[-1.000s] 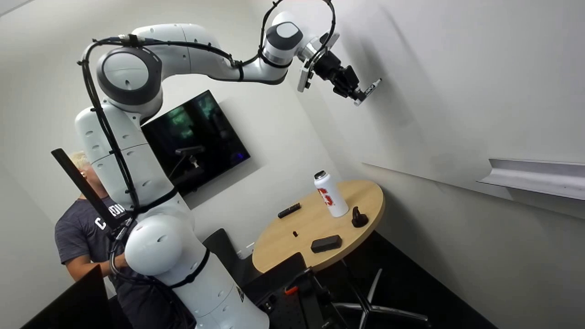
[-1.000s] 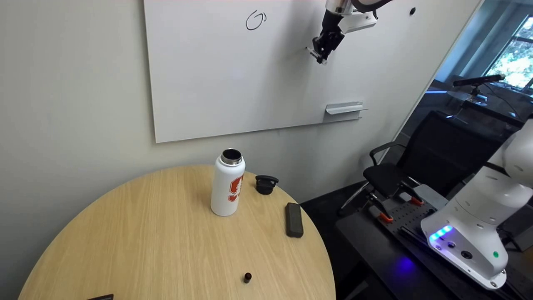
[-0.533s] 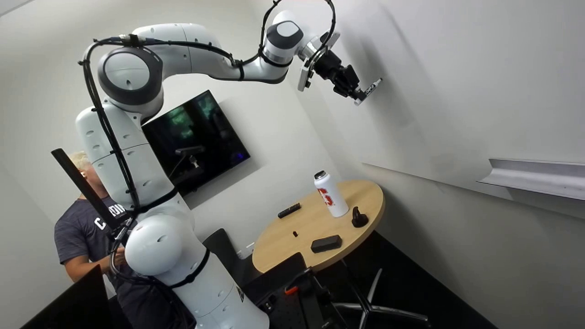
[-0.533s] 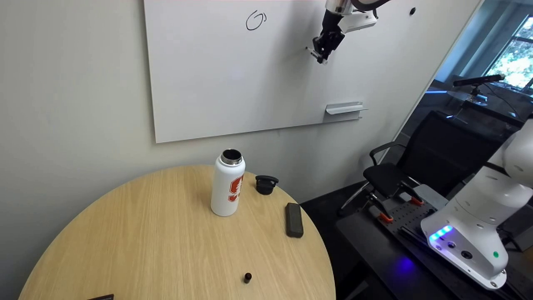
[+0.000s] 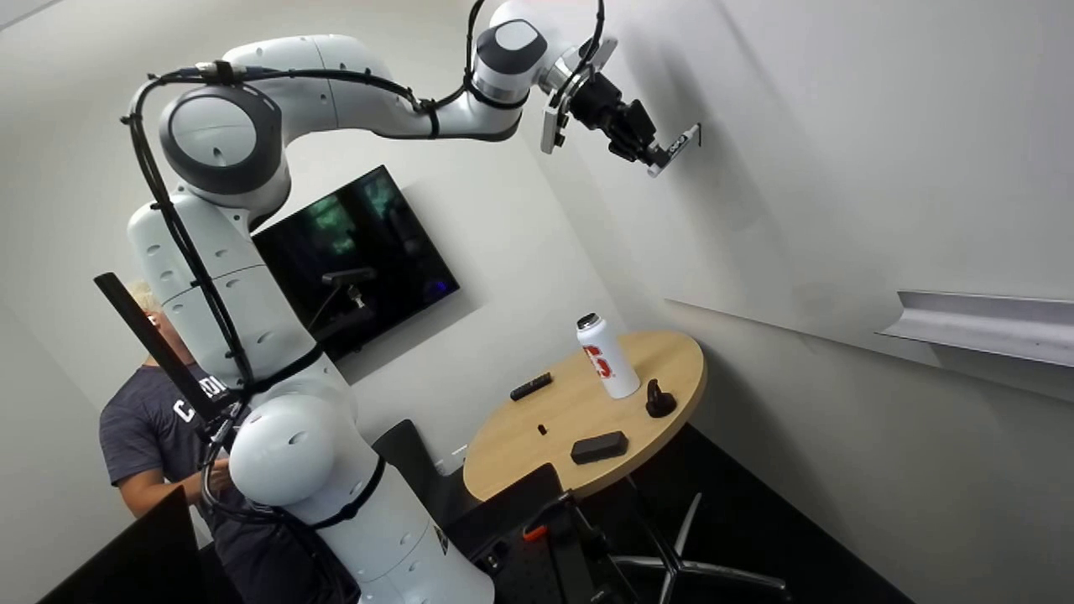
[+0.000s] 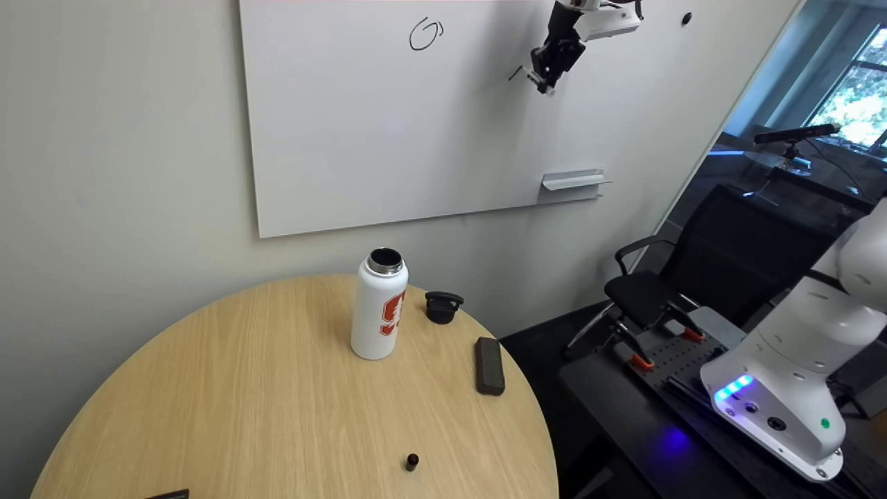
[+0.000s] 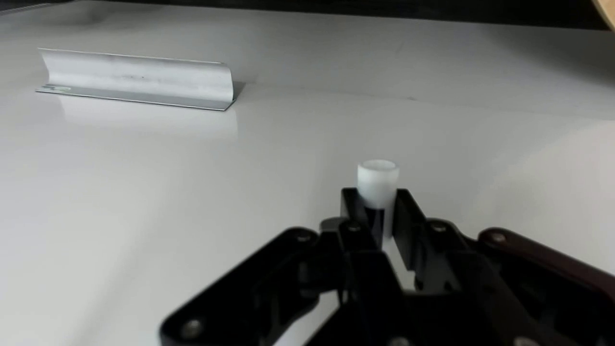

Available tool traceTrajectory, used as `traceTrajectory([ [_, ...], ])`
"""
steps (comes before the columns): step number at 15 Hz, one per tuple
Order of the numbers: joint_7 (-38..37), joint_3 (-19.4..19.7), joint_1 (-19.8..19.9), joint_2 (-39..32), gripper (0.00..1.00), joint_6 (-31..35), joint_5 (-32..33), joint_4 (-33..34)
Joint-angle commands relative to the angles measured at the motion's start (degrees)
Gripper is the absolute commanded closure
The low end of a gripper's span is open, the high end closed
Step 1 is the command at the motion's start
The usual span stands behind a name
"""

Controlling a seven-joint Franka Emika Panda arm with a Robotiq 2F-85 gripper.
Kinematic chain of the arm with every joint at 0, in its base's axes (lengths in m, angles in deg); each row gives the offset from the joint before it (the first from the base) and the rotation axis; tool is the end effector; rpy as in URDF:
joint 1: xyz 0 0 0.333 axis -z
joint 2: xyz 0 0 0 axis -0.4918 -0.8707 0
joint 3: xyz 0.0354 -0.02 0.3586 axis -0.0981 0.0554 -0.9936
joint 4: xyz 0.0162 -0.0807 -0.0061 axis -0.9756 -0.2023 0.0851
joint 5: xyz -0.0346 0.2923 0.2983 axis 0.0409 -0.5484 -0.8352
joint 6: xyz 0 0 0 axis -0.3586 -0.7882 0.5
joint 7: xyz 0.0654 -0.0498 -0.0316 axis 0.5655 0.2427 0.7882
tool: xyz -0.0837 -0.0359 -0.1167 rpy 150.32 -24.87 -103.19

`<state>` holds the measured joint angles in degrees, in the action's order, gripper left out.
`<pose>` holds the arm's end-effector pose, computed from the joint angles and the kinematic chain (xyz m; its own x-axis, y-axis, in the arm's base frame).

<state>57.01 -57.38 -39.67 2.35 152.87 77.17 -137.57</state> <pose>0.6165 0.1669 0.5383 0.9658 0.0914 0.2426 0.0258 -0.9651 0.2608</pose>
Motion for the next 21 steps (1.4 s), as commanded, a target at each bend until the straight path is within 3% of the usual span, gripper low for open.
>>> traceTrajectory([
  [1,1.3,0.6,0.5,-0.3,0.95,-0.8,-1.5,1.6],
  [11,1.7,1.3,0.6,-2.7,0.95,-0.8,-4.5,1.3],
  [21,0.5,2.9,2.1,2.0,0.95,-0.1,-3.7,0.3],
])
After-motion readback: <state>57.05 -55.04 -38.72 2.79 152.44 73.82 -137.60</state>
